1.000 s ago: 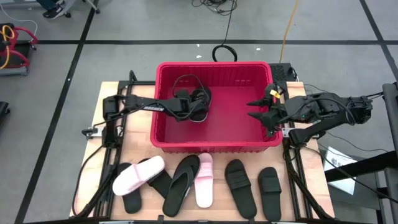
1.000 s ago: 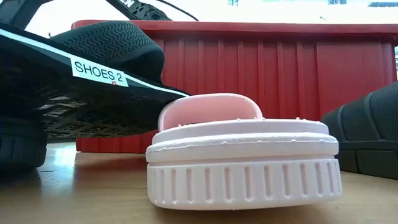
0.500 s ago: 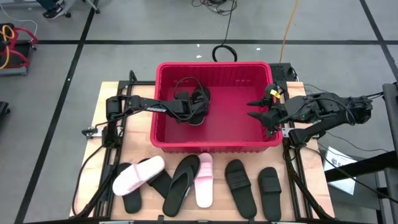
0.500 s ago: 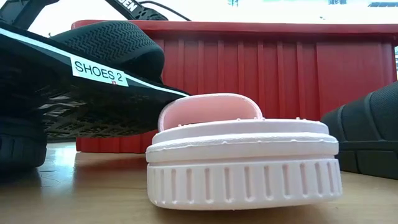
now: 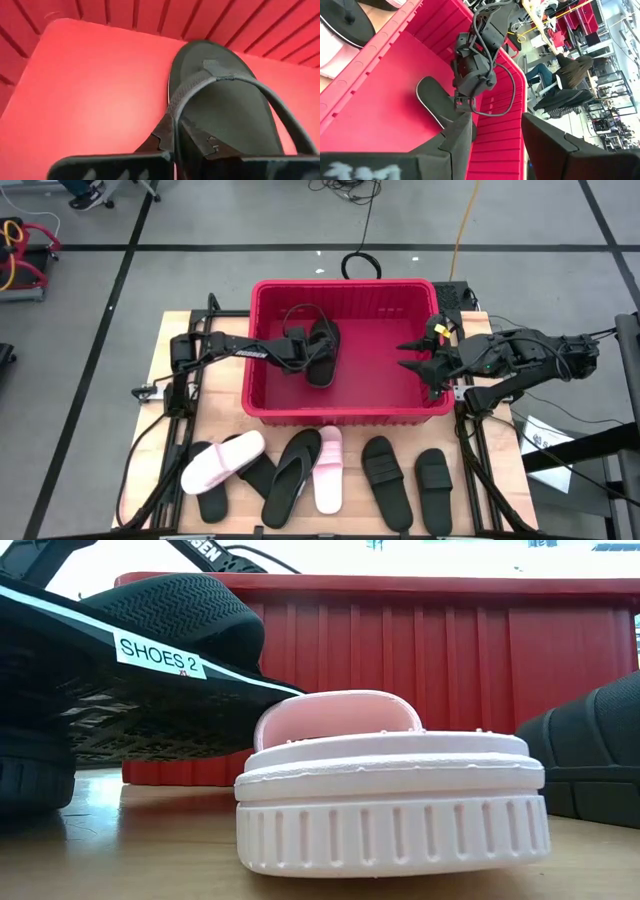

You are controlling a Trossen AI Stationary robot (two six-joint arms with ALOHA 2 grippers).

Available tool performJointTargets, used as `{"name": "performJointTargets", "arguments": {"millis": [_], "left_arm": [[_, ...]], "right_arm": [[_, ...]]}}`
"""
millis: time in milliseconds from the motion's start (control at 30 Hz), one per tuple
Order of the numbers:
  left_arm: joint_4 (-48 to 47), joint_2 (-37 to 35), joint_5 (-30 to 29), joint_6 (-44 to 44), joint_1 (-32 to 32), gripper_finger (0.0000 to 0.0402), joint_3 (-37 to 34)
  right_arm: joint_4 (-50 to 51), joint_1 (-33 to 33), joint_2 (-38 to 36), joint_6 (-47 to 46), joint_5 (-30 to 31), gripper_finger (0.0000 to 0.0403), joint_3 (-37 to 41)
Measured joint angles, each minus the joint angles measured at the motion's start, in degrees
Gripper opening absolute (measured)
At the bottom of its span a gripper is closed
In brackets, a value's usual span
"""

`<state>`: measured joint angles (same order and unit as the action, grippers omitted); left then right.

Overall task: Pick and place slides into bin
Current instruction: Put the right black slipper into the red bin, then put the black slipper into the red bin

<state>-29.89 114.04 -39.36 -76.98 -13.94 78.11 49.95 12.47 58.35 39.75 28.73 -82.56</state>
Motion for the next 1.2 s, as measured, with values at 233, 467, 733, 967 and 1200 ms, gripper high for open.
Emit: {"name": "performJointTargets", "arguments": {"millis": [233, 467, 733, 967, 1200], "left_arm": [[0.04, 0.00, 1.89, 0.65, -0.41, 0.0041, 0.00], [0.07, 0.00, 2.35, 0.72, -0.41, 0.0100, 0.02], [-0.05, -3.65, 6.55, 11.11, -1.16, 0.0133, 0.07], [-0.39, -10.84, 6.35, 18.55, -1.20, 0.0134, 0.07], [-0.40, -20.08, 7.33, 31.95, 1.94, 0.0134, 0.10]], "right_arm": [[0.00, 0.00, 0.00, 0.07, -0.01, 0.0164, 0.00], [0.01, 0.00, 0.00, 0.09, -0.01, 0.0164, 0.00], [0.00, 0.00, 0.00, 0.08, 0.00, 0.0164, 0.00], [0.01, -0.02, 0.00, 0.02, -0.01, 0.0164, 0.00], [0.03, 0.00, -0.02, -1.51, -0.20, 0.0164, 0.00]]}}
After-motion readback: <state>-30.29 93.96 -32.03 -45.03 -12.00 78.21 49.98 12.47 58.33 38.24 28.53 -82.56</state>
